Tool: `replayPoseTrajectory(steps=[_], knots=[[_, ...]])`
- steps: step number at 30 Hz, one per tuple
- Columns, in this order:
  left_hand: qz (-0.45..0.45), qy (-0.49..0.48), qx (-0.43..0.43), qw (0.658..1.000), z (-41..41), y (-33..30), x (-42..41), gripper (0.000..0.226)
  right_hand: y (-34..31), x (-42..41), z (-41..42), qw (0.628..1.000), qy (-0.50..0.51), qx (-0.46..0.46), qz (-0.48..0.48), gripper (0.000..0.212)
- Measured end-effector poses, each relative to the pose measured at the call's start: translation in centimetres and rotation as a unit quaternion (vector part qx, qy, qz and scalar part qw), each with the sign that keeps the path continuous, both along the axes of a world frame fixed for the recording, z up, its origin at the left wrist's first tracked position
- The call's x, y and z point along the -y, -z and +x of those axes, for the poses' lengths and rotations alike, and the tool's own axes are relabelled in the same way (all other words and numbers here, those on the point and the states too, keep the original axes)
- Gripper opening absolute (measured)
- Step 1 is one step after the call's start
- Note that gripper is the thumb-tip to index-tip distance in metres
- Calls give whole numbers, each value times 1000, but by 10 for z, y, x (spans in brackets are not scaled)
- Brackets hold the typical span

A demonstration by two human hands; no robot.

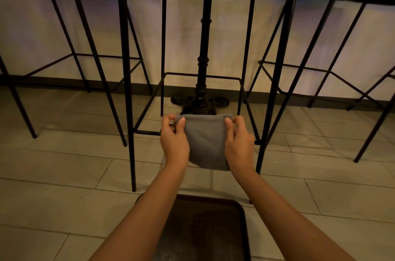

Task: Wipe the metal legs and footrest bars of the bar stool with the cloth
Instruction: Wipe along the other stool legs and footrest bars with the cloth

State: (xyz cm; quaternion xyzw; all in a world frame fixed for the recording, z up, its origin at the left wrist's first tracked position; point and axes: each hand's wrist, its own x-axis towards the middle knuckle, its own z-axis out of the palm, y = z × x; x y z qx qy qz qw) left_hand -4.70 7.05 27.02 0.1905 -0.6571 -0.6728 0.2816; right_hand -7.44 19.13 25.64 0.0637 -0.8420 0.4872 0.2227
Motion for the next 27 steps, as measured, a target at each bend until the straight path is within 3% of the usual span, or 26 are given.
replayPoseTrajectory(steps=[4, 7, 11, 14, 24, 27], knots=[[-60, 6, 3, 998, -2, -1, -3, 6, 5, 1, 3, 1000, 19, 6, 3, 25], [-16, 42, 38, 998, -1, 1, -3, 10, 5, 3, 4, 999, 27, 19, -4, 25], [51, 100, 90, 990, 4, 4, -2, 36, 5, 1, 2, 998, 34, 51, -24, 23], [68, 124, 123, 982, 5, 10, 4, 33, 9, -1, 1, 997, 18, 69, -42, 24], [-181, 42, 72, 980, 13, 48, 9, 20, 32, -3, 11, 975, -93, 167, -115, 21], [-210, 15, 71, 975, 15, 63, 9, 23, 46, -5, 20, 975, -116, 164, -94, 40]])
